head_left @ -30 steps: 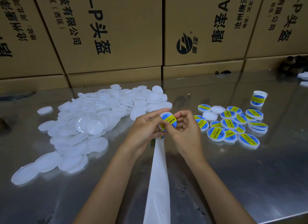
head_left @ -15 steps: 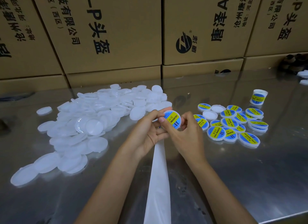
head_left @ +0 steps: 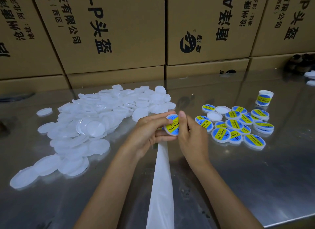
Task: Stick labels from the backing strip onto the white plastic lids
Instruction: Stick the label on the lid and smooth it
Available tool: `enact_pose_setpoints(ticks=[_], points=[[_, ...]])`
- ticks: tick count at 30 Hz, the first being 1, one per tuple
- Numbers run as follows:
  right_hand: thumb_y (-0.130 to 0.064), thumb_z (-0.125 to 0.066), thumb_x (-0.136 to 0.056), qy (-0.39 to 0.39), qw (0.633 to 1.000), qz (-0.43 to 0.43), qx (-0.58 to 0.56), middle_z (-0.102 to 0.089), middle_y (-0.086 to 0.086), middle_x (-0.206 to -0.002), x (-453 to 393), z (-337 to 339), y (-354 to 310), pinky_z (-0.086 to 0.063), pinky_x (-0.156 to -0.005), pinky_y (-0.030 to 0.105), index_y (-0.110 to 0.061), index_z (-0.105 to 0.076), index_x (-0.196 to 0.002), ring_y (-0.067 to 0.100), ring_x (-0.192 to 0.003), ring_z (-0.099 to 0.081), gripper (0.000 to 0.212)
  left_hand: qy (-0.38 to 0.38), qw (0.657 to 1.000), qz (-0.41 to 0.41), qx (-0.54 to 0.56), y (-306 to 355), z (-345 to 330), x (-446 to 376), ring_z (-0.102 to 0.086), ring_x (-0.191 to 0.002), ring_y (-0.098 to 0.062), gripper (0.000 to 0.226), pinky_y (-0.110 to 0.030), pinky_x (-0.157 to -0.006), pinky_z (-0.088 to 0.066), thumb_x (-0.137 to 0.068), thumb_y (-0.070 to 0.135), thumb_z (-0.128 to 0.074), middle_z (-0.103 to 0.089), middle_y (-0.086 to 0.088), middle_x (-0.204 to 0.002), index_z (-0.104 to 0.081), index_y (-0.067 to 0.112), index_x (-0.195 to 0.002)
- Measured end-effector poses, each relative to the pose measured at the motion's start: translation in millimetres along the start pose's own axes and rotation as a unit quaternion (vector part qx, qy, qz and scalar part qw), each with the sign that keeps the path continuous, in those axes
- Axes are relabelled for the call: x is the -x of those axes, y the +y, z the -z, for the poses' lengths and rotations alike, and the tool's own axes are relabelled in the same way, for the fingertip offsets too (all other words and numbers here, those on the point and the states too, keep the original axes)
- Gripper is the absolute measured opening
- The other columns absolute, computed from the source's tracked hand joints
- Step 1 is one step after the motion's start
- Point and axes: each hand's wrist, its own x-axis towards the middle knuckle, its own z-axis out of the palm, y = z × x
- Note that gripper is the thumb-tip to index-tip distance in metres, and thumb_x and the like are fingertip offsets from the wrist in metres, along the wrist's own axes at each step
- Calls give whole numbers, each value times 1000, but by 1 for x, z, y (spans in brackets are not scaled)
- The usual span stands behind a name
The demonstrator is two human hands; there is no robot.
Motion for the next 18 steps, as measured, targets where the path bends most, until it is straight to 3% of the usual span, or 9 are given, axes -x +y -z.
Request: enact_pose_setpoints(ticks=[4, 7, 10, 15, 18], points=[[-49, -40, -103, 5, 998, -17, -55, -52, -19, -55, -2, 1, 1, -34, -53, 22, -39, -47, -64, 6, -55, -47, 41, -4, 1000, -7, 0, -1, 0, -1, -74, -96, -29, 29, -35, -76, -62, -95, 3, -61, -74, -18, -111, -70, 7, -122], [-75, -37, -90, -28, 997, -54, -46, -58, -18, -62, -1, -2, 1, -44, -58, 33, -27, -48, -70, 7, -58, -51, 53, 27, 998, -36, 43, -4, -1, -4, -73, -101, -29, 27, -34, -77, -62, -97, 2, -59, -73, -18, -113, -69, 5, -122], [-93, -34, -74, -62, 996, -47, 54, -58, -32, -75, 5, -4, -1, -46, -58, 32, -32, -43, -79, 5, -63, -56, 62, 57, 992, -29, 106, -6, -1, -6, -70, -108, -33, 28, -37, -85, -61, -98, 0, -56, -72, -20, -117, -66, 6, -123], [-77, -44, -85, -51, 994, 5, 99, -54, -33, -83, 4, -4, 3, -40, -52, 29, -31, -38, -82, 2, -70, -55, 47, 75, 990, -7, 122, -7, -2, -6, -71, -107, -36, 26, -43, -95, -57, -98, 6, -59, -72, -20, -115, -67, 11, -122], [-63, -42, -94, -40, 996, 15, 83, -56, -24, -76, 5, -3, 4, -40, -52, 32, -29, -39, -80, 8, -65, -54, 38, 112, 992, -28, 51, -5, -2, -5, -75, -91, -28, 17, -35, -74, -62, -95, 9, -64, -76, -14, -101, -73, 14, -109]])
